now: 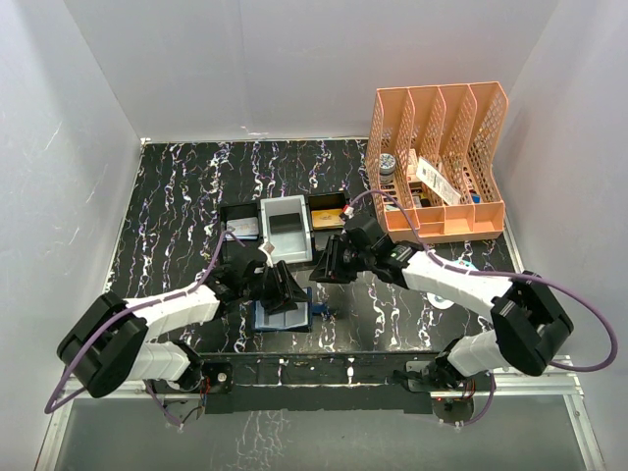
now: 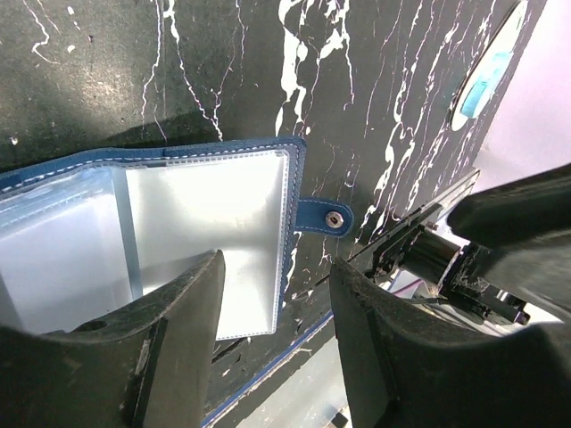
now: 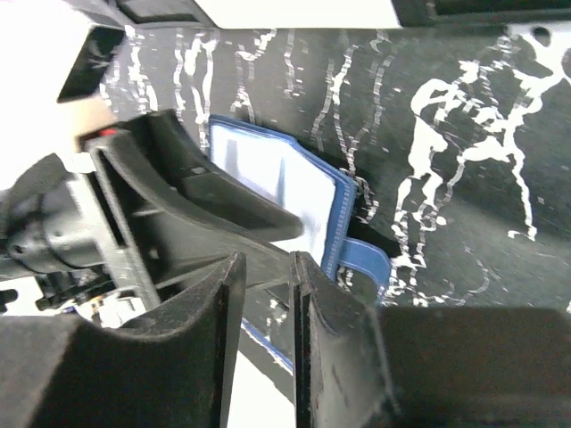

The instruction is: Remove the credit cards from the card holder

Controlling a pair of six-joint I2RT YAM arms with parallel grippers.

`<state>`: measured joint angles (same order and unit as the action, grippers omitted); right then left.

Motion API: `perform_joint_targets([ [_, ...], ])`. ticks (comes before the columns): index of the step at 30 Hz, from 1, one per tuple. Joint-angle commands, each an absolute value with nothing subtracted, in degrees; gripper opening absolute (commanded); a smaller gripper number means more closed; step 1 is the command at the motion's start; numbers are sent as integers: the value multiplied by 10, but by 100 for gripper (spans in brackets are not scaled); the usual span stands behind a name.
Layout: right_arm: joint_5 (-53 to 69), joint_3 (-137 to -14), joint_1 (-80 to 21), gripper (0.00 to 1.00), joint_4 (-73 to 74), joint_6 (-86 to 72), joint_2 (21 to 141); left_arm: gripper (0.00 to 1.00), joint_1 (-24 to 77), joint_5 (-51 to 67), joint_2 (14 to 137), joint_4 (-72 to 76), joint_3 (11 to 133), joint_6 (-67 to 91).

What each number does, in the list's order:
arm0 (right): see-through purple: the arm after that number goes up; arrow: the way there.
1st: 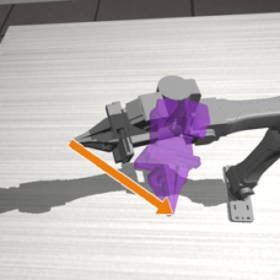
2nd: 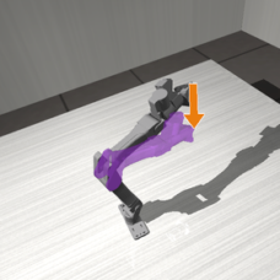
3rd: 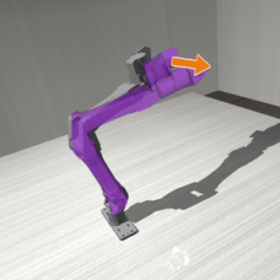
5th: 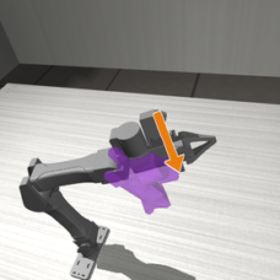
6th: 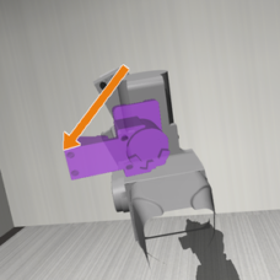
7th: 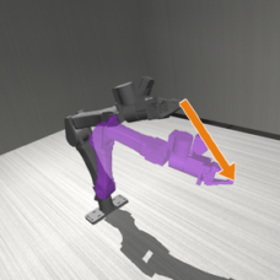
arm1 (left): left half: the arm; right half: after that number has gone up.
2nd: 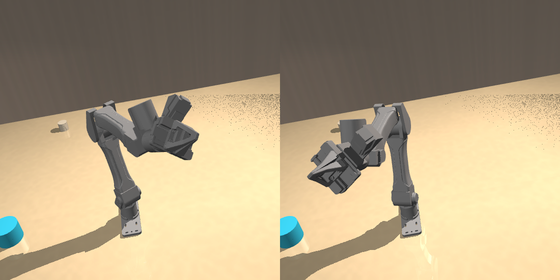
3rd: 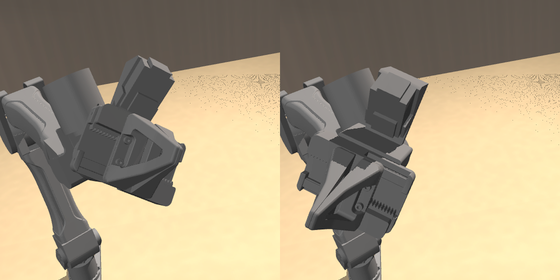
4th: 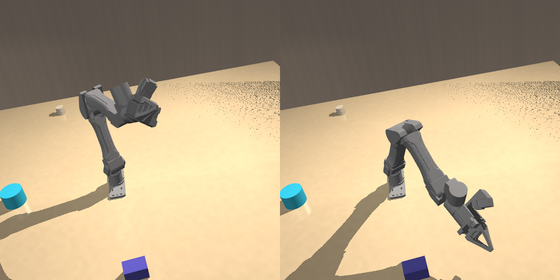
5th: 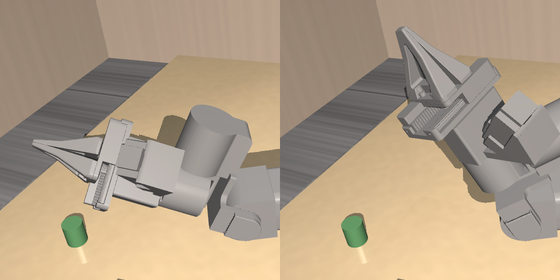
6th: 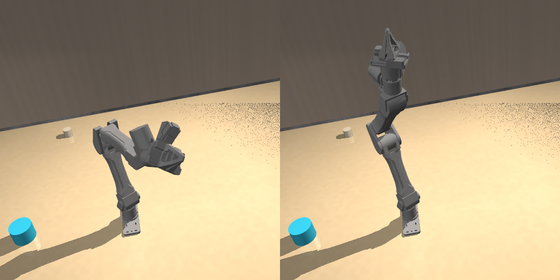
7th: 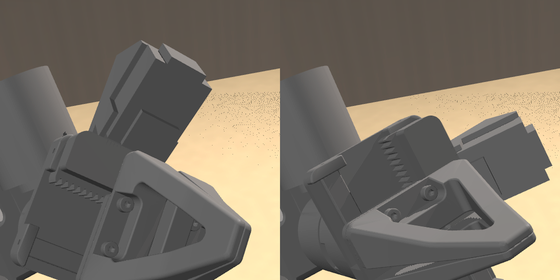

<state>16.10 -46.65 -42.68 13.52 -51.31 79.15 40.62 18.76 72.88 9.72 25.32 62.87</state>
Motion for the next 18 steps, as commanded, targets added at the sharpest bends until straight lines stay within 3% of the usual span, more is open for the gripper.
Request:
perform_joint_targets([
  [1,204,-503,-427,21,89,-527,807,49,407,186,707,74,247,627],
  [5,220,-516,-439,14,63,-541,855,48,407,188,697,67,241,627],
  [18,172,-545,-492,11,83,-540,962,46,407,199,652,1,241,579],
])
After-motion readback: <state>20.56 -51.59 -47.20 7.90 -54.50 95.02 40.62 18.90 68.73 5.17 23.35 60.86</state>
